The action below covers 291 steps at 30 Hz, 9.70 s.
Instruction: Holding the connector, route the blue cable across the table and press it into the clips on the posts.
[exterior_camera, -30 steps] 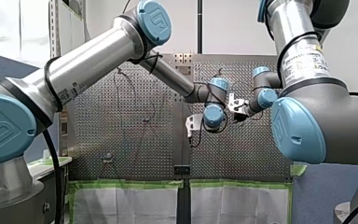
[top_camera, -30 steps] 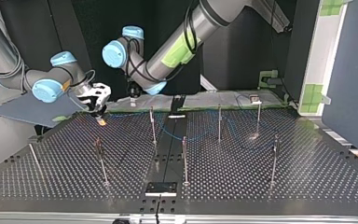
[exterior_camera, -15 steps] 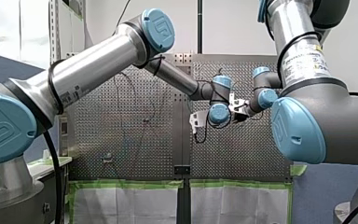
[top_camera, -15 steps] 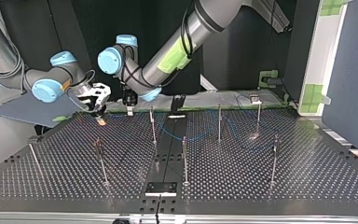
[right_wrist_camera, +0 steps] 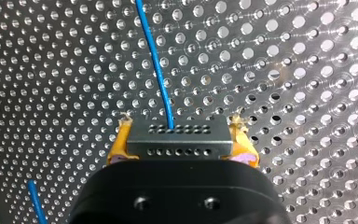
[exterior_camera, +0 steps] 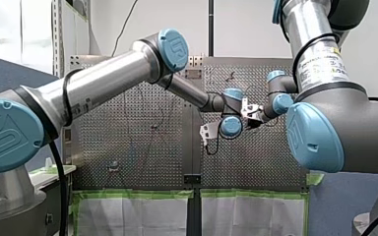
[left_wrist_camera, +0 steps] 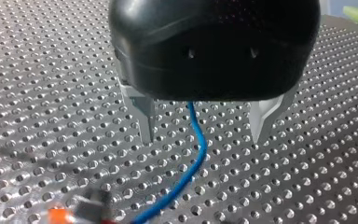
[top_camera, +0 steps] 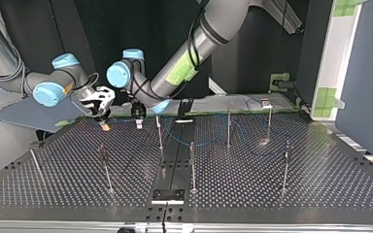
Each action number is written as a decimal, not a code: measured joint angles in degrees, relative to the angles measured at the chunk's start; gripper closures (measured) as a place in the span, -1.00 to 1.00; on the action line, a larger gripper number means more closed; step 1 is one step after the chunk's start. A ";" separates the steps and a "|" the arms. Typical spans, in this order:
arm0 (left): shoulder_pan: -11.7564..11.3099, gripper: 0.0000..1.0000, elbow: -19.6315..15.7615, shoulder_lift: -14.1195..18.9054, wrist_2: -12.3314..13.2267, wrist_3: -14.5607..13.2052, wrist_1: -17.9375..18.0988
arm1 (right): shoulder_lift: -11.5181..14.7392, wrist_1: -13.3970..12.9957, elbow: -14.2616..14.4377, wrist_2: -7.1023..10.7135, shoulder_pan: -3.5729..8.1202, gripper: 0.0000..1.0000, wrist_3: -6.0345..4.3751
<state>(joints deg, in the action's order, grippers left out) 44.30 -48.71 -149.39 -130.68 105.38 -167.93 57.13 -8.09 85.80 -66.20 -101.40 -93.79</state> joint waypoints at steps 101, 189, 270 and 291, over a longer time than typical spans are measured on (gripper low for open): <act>2.91 1.00 5.47 13.45 -4.58 -1.98 -10.77 | 14.38 9.04 -11.14 5.07 0.41 1.00 -6.12; -0.09 -1.00 1.43 15.47 5.15 1.10 -14.35 | 13.48 5.88 -11.04 10.45 3.59 1.00 -6.64; 2.74 -1.00 -37.26 43.16 3.49 12.21 22.29 | 12.68 5.82 -11.04 10.21 1.93 1.00 -6.33; 3.32 -1.00 -47.51 42.93 3.83 8.16 32.52 | 12.55 5.85 -11.04 10.13 2.28 1.00 -6.33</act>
<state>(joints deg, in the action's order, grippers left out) 47.62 -96.22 -106.47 -126.85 113.54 -135.41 69.68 -2.24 74.76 -56.07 -99.12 -100.12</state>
